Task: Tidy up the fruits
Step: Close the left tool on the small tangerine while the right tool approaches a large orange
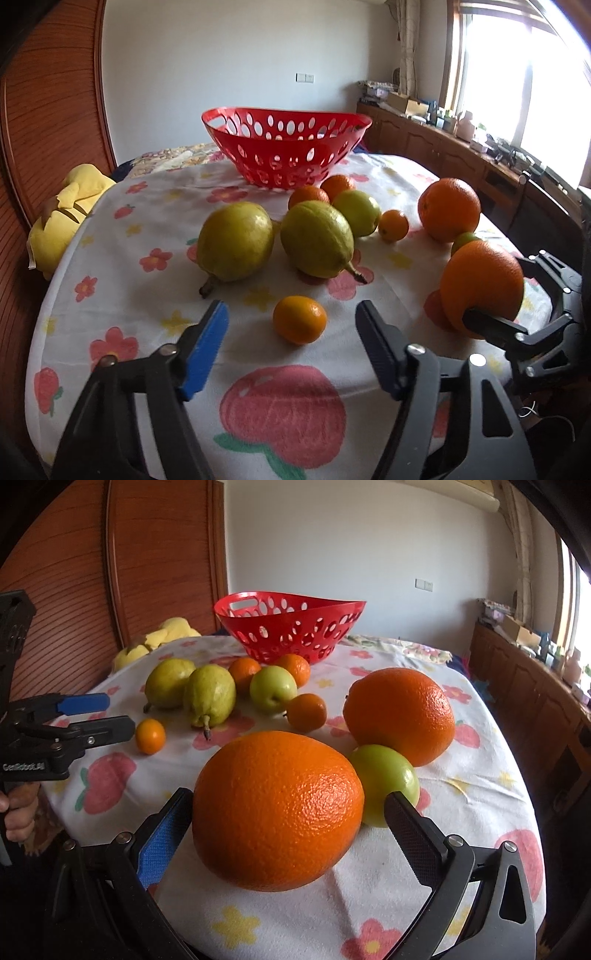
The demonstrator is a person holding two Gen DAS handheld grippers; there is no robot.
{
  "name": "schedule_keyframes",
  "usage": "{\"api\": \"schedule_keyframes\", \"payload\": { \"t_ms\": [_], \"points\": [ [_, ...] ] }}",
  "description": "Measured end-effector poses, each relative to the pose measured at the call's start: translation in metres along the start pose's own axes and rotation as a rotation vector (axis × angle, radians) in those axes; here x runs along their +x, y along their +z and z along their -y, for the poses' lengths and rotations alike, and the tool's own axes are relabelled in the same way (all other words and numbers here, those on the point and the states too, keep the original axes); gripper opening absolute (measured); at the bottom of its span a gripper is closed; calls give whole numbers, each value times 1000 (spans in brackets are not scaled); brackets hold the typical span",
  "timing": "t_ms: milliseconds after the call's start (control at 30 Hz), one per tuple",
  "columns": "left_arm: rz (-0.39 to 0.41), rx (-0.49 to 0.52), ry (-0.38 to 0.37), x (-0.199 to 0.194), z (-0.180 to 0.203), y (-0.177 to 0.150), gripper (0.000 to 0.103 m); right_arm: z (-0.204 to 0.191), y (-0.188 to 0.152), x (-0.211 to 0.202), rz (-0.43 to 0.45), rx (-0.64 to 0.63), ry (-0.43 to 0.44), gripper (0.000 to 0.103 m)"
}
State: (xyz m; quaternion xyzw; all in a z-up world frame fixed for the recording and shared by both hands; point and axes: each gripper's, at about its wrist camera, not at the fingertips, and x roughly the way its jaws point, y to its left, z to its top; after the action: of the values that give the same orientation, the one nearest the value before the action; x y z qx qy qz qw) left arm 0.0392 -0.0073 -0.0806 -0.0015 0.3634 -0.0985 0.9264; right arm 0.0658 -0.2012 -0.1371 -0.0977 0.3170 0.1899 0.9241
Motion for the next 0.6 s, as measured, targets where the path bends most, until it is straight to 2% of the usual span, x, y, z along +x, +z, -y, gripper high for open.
{"api": "schedule_keyframes", "payload": {
  "t_ms": [100,167,300,400,467,600],
  "points": [
    [-38,2,-4,10,-2,0,60,-3,0,-1,2,-20,5,99],
    [-52,2,-12,15,-2,-1,57,-4,-1,0,-2,-24,34,90],
    [-72,-1,-26,22,-3,1,54,-4,0,0,-4,-19,36,89],
    [-81,-2,-31,26,-4,2,45,0,2,0,-9,9,54,89],
    [-92,-8,-52,27,-5,2,42,0,2,0,-8,7,55,89],
    [-102,2,-55,28,-3,2,42,1,2,0,-11,26,78,88]
  ]
}}
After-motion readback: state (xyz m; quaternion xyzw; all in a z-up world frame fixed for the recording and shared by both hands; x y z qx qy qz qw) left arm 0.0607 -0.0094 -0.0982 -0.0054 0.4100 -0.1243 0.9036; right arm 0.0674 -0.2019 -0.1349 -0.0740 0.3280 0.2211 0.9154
